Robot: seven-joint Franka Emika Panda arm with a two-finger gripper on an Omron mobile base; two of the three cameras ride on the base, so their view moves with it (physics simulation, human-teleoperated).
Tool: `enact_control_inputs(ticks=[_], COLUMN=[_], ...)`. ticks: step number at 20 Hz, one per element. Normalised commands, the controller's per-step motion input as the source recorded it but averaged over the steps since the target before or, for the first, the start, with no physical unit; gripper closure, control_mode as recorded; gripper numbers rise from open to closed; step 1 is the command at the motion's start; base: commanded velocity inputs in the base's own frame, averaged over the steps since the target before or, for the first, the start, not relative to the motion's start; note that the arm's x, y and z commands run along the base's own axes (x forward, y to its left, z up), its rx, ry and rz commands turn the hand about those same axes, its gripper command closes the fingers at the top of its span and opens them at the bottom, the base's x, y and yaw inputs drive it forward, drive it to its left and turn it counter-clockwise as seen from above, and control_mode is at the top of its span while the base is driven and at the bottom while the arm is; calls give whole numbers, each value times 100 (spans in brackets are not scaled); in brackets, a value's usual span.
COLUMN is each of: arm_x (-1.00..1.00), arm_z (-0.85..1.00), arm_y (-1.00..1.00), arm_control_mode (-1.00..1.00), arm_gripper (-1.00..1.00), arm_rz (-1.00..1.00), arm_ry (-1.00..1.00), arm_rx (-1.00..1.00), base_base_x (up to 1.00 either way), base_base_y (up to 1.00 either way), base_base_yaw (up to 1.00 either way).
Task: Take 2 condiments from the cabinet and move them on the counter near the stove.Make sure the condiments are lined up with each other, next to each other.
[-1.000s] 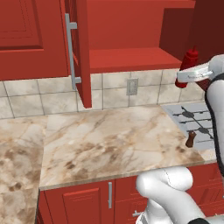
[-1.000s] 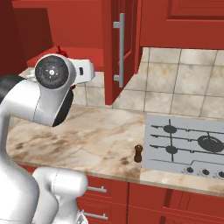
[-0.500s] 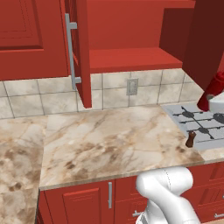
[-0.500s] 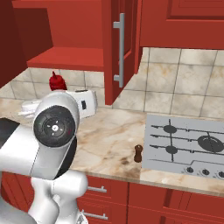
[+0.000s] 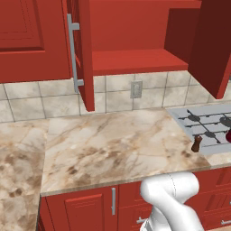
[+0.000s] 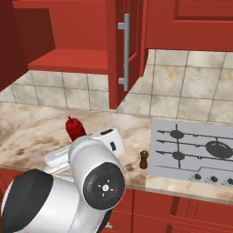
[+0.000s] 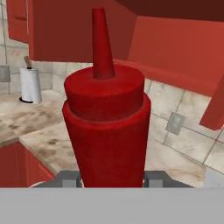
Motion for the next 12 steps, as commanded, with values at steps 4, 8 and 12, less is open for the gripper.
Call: enact_control_inputs(ticks=[4,8,12], arm_x=[-1,6,14], arm_z=[-89,-96,-73], arm_y=[-69,-64,-46], arm_control_mode=[-100,-100,-100], arm_gripper=[100,100,100], arm_rz=[17,18,11], arm_ry=[0,0,0], arm_rx=[-29,-21,-10], base_base_x=[0,0,0], base_base_y=[0,0,0], base_base_yaw=[0,0,0])
